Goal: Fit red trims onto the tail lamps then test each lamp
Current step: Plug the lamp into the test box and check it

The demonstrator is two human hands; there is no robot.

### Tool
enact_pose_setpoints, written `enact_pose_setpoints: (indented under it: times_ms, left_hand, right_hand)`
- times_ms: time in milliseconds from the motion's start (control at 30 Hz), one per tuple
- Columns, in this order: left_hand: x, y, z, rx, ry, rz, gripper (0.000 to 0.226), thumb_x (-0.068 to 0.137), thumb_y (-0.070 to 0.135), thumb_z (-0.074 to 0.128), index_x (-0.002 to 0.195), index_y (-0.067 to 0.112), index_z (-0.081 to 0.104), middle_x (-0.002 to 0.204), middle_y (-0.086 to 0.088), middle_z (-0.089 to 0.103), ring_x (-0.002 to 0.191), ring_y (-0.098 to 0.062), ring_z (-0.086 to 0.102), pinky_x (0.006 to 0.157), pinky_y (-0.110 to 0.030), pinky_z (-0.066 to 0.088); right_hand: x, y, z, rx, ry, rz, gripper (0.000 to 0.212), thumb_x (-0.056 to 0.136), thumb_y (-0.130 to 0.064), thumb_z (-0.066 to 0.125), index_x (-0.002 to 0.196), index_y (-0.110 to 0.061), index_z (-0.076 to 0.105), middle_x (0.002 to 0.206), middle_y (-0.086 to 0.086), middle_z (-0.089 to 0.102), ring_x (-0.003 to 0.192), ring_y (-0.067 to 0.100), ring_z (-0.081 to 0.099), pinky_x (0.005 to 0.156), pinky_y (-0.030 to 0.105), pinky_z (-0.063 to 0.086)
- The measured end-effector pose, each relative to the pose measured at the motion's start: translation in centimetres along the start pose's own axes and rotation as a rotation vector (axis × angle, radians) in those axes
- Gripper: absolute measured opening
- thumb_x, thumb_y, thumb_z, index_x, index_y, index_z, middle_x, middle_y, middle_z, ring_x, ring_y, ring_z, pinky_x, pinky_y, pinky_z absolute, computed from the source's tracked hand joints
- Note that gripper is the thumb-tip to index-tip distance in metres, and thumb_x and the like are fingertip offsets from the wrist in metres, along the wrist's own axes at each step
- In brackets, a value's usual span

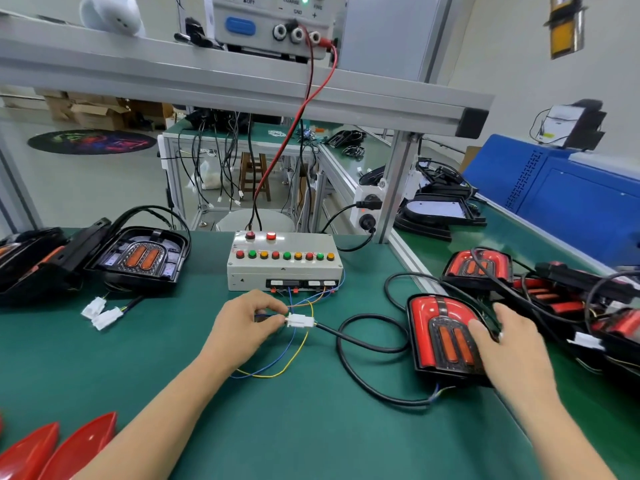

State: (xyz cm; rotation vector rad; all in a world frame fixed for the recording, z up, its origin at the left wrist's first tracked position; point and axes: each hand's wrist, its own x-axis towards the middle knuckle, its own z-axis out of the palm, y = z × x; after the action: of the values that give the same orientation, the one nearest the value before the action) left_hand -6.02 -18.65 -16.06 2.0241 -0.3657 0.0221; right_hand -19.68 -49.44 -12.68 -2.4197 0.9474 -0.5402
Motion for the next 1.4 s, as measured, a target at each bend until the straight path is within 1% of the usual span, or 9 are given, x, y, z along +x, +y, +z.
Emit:
enact_pose_setpoints:
  times_ms: [133, 267, 333, 500, 633, 700, 933, 1167, 1400]
  left_hand:
    - [-0.2, 0.3, 0.1, 0.058, -0.028, 0.001, 0.02, 0.081, 0.009, 0.07, 0.076, 0.028, 0.071, 0.074, 0.015, 0.067, 0.07, -0.007, 0.057, 0.068, -0.023, 0.044]
    - [-0.5, 0.5, 0.5, 0.098, -0.045, -0.006, 0.018, 0.082, 0.01, 0.07, 0.077, 0.028, 0.071, 0.08, 0.012, 0.069, 0.079, -0.01, 0.061, 0.075, -0.025, 0.046]
    - [-0.6, 0.5, 0.8, 0.12, -0.051, -0.004, 0.02, 0.082, 0.011, 0.07, 0.075, 0.029, 0.071, 0.079, 0.011, 0.069, 0.08, -0.009, 0.061, 0.076, -0.026, 0.046]
    - [-0.8, 0.6, 1.4, 0.165, -0.05, 0.008, 0.024, 0.082, 0.013, 0.07, 0.072, 0.035, 0.067, 0.08, 0.012, 0.069, 0.081, -0.006, 0.062, 0.077, -0.028, 0.048]
    - [-1.0, 0.6, 1.7, 0.197, -0.032, 0.018, 0.026, 0.083, 0.014, 0.069, 0.072, 0.037, 0.065, 0.082, 0.013, 0.069, 0.082, -0.005, 0.061, 0.079, -0.03, 0.049]
    - [-1.1, 0.7, 1.7, 0.213, -0.032, 0.036, 0.03, 0.083, 0.015, 0.07, 0.069, 0.04, 0.063, 0.082, 0.013, 0.068, 0.081, -0.004, 0.06, 0.078, -0.03, 0.048]
    - [-0.9, 0.8, 1.0, 0.226, -0.023, 0.11, 0.028, 0.083, 0.013, 0.069, 0.073, 0.039, 0.067, 0.086, 0.019, 0.063, 0.091, -0.007, 0.057, 0.084, -0.031, 0.045]
    - [-0.4, 0.8, 0.1, 0.184, 0.002, 0.118, 0.026, 0.086, 0.014, 0.066, 0.078, 0.038, 0.067, 0.092, 0.018, 0.065, 0.098, -0.012, 0.055, 0.085, -0.027, 0.038]
    - [1.1, 0.8, -0.4, 0.235, 0.136, 0.085, 0.023, 0.091, 0.006, 0.056, 0.101, 0.017, 0.073, 0.106, 0.004, 0.064, 0.109, -0.018, 0.048, 0.088, -0.028, 0.033]
  right_hand:
    - [0.7, 2.4, 0.0, 0.162, -0.162, 0.211, 0.055, 0.095, -0.043, 0.053, 0.138, -0.008, 0.049, 0.135, 0.013, 0.057, 0.123, 0.032, 0.051, 0.104, 0.042, 0.037]
    - [1.5, 2.4, -0.3, 0.5, -0.256, 0.325, 0.033, 0.093, -0.034, 0.061, 0.112, -0.007, 0.068, 0.094, 0.007, 0.073, 0.091, 0.026, 0.067, 0.088, 0.037, 0.049]
    - [1.7, 2.2, -0.4, 0.625, -0.312, 0.391, 0.029, 0.092, -0.028, 0.064, 0.107, -0.004, 0.069, 0.088, 0.011, 0.075, 0.084, 0.027, 0.069, 0.08, 0.035, 0.05]
    - [1.6, 1.7, -0.4, 0.931, -0.497, 0.494, 0.045, 0.084, -0.019, 0.068, 0.123, 0.001, 0.06, 0.101, 0.017, 0.074, 0.078, 0.025, 0.073, 0.068, 0.036, 0.054]
    - [1.0, 1.2, 0.4, 1.211, -0.573, 0.467, 0.039, 0.08, -0.011, 0.066, 0.113, -0.022, 0.046, 0.081, 0.011, 0.076, 0.064, 0.019, 0.073, 0.057, 0.034, 0.057]
    - [0.4, 0.9, 1.2, 1.326, -0.618, 0.48, 0.024, 0.074, -0.015, 0.066, 0.098, -0.015, 0.059, 0.088, 0.014, 0.076, 0.069, 0.022, 0.074, 0.057, 0.035, 0.059]
    - [0.3, 1.1, 3.8, 1.587, -0.536, 0.499, 0.032, 0.097, -0.025, 0.05, 0.119, -0.005, 0.062, 0.103, 0.015, 0.074, 0.083, 0.023, 0.074, 0.06, 0.033, 0.06]
    - [0.8, 0.4, 4.6, 1.531, -0.477, 0.429, 0.064, 0.081, -0.057, 0.049, 0.125, -0.013, 0.061, 0.117, 0.011, 0.07, 0.101, 0.022, 0.07, 0.079, 0.037, 0.052]
    - [0.8, 0.5, 5.0, 1.447, -0.528, 0.369, 0.06, 0.082, -0.059, 0.046, 0.12, -0.017, 0.063, 0.112, 0.01, 0.072, 0.099, 0.022, 0.071, 0.063, 0.03, 0.059]
